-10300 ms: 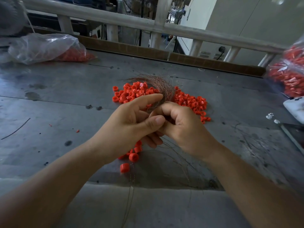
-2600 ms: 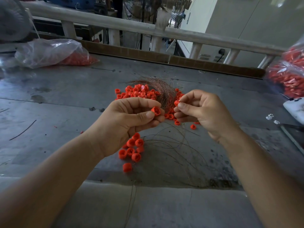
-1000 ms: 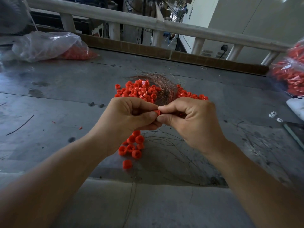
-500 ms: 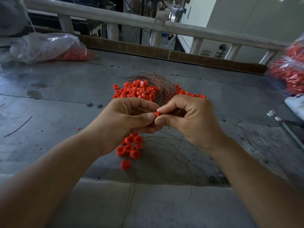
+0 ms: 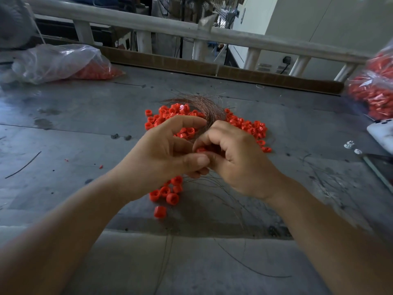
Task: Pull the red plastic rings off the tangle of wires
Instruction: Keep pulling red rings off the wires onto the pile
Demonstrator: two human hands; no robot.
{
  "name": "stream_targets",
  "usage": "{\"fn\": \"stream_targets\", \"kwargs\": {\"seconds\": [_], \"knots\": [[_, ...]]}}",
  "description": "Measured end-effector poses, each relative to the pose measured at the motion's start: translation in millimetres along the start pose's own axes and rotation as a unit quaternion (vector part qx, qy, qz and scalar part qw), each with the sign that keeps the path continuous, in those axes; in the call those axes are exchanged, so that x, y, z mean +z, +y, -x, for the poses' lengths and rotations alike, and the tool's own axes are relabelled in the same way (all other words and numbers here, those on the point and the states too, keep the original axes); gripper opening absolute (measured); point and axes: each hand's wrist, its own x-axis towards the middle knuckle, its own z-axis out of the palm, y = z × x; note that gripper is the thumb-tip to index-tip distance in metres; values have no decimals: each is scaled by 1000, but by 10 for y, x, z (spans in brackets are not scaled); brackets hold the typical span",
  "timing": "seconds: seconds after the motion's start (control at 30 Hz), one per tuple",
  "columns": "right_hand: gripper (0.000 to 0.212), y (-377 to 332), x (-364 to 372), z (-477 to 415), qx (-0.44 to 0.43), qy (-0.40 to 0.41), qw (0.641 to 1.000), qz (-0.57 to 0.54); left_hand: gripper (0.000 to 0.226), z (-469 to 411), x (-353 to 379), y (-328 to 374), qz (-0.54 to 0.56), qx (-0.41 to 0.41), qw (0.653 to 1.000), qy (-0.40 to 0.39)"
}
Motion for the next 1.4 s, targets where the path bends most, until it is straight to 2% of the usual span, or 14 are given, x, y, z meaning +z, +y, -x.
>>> {"fn": "stream_targets", "kwargs": {"seconds": [0.07, 0.17, 0.33, 0.53, 0.67, 0.77, 0.83, 0.93, 1.03, 1.13, 1.3, 1.33, 1.4], "knots": [[9, -7, 19, 10, 4, -2, 1000, 15, 56, 13, 40, -8, -61, 34, 998, 12], [9, -50, 40, 25, -2, 10, 1000, 20, 52, 26, 53, -25, -63, 57, 996, 14], [8, -110, 23, 36, -23, 27, 999, 21, 56, 52, 51, -10, -27, 71, 997, 4], [4, -75, 18, 12, 19, 23, 998, -52, 54, 10, 11, 0, 27, 37, 999, -1], [22, -92, 6, 10, 18, 26, 993, -118, 47, -17, -19, 8, 53, 10, 998, 18], [39, -90, -23, 3, 51, 10, 986, -159, 40, -31, -55, 14, 79, 6, 996, 37], [37, -79, -49, -12, 81, -5, 982, -172, 40, -34, -94, 30, 119, 8, 992, 48], [21, -58, -68, -15, 93, -23, 976, -194, 43, -42, -132, 49, 143, 16, 988, 57], [11, -43, -91, -11, 90, -11, 981, -169, 34, -48, -148, 55, 156, 13, 986, 64], [18, 9, -143, -17, 104, 9, 989, -104, 25, -46, -173, 74, 160, 20, 984, 70], [10, 57, -182, -12, 121, -4, 993, -10, 10, -54, -154, 43, 49, 5, 993, 112], [7, 62, -180, -12, 127, -12, 992, 4, 8, -61, -157, 24, 0, -2, 992, 128], [5, 80, -170, -12, 139, -25, 990, 24, 23, -70, -171, -29, -139, -8, 978, 156]]}}
